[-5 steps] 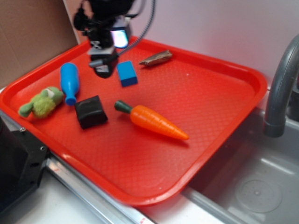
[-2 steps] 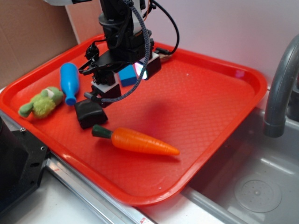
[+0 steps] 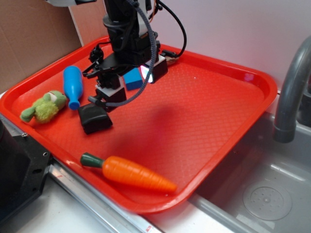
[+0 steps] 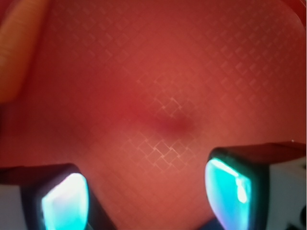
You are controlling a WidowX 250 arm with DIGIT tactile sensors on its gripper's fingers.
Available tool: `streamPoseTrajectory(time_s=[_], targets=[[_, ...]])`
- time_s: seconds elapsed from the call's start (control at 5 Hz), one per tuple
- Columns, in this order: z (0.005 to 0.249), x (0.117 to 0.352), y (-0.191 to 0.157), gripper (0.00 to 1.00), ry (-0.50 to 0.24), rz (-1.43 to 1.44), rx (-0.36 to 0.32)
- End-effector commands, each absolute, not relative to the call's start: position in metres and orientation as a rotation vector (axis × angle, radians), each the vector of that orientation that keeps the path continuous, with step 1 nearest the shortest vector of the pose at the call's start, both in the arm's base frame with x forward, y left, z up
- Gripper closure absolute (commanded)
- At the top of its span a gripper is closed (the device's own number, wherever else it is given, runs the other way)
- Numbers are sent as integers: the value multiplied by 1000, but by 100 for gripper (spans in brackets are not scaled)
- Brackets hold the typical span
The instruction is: Grab the carrot.
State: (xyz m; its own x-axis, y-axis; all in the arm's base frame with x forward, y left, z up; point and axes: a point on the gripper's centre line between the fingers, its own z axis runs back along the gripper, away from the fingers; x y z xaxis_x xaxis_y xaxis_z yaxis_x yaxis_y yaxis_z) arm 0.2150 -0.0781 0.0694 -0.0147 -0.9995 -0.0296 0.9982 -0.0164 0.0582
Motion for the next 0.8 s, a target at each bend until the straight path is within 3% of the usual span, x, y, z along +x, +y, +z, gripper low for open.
streamPoseTrajectory(time_s=[0.0,0.2,0.6], targets=[[72,188,-155,0,-44,-1402,44],[67,183,-166,0,-57,-1561,90],[75,150,-177,0,-61,-1522,112]])
